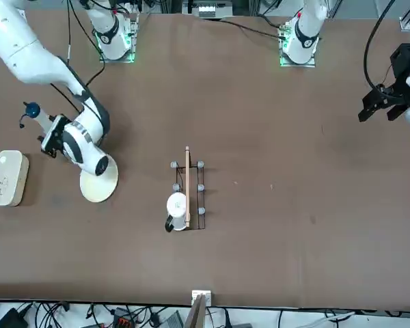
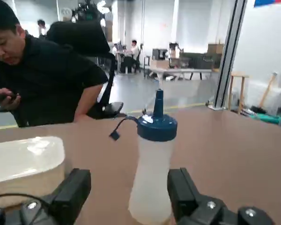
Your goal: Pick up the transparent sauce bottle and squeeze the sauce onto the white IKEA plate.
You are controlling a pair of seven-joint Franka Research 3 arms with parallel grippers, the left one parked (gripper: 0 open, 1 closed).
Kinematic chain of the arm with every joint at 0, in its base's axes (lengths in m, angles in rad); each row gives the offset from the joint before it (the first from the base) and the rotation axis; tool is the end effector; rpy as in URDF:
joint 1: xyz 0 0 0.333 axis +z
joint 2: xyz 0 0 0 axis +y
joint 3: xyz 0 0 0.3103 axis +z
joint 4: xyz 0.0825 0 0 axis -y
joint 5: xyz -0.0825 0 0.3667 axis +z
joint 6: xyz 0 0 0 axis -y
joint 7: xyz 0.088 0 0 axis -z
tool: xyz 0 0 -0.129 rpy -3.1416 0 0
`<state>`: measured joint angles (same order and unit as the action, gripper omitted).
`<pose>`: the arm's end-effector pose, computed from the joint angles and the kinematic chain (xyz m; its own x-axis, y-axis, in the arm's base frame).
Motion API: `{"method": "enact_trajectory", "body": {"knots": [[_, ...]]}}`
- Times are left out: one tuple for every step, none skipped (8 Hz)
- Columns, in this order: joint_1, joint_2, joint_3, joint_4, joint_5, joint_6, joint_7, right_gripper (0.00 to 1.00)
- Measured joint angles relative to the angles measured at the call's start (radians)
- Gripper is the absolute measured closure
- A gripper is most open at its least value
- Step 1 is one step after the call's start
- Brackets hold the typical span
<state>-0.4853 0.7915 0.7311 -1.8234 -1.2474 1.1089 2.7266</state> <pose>0.5257 -0.0485 0.1889 -0.0919 -0.2361 0.9674 -0.8958 0.4438 0.0232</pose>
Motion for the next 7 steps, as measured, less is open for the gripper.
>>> {"method": "enact_trajectory", "body": {"knots": [[0.002,-0.001,0.035,0.049,0.032,-0.001,-0.028,0.00],[0.004,-0.001,0.060,0.091,0.064,-0.002,-0.080,0.00],[0.006,-0.001,0.070,0.135,0.088,-0.002,-0.178,0.00],[0.010,0.000,0.072,0.192,0.121,0.000,-0.300,0.00],[0.014,-0.001,0.073,0.256,0.154,0.002,-0.437,0.00],[0.017,-0.001,0.074,0.319,0.169,0.002,-0.593,0.00],[0.018,-0.001,0.074,0.378,0.177,0.002,-0.754,0.00]]}}
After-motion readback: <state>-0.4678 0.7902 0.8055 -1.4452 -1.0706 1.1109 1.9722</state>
